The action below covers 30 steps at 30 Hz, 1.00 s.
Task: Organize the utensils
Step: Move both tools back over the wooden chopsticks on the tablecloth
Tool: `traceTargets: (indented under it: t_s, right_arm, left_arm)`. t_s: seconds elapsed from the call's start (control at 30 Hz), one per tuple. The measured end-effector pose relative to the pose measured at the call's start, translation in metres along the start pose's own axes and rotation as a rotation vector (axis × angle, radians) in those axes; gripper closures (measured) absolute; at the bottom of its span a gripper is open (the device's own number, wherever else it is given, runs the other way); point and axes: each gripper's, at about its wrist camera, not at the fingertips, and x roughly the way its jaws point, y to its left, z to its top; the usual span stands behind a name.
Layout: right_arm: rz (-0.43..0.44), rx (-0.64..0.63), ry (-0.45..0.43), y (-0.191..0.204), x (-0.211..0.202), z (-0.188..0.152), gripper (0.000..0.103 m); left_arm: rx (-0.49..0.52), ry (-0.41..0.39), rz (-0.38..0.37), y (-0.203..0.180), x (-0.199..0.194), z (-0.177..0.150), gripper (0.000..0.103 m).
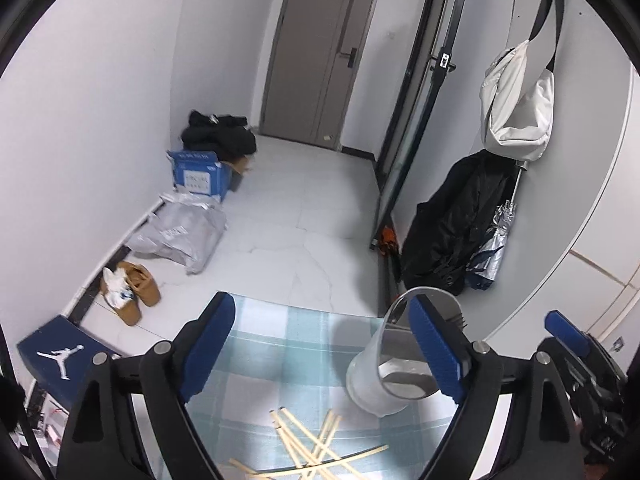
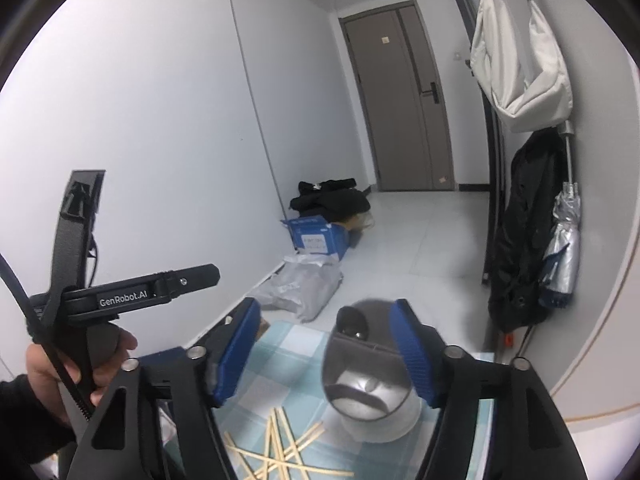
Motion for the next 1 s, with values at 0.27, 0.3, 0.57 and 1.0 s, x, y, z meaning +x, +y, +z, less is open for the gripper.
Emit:
traceTargets:
  t_s: [0.27, 0.3, 0.57, 1.0]
  right_arm:
    - [-0.025, -0.024, -0.051, 0.029, -0.020, -0.026, 0.018]
    - [-0.033, -0.022, -0.054, 0.031, -0.021, -0.030, 0.016]
    - [-0.083, 0.041, -0.018, 0.037, -0.018, -0.064, 0.011]
    - [-0.063, 0.050, 0.090, 0.042, 0.005, -0.119, 0.007]
  left_arm:
    - [0.019, -0.072, 0.089, 0.010, -0.022, -0.020, 0.004]
    - [0.018, -0.070, 0.086, 0.011, -0.024, -0.023, 0.003]
    - [0.071, -0.119, 0.120, 0.010, -0.036, -0.049, 0.001]
    - [-0.034, 0.024, 0.152, 0.057, 0.002, -0.096, 0.001]
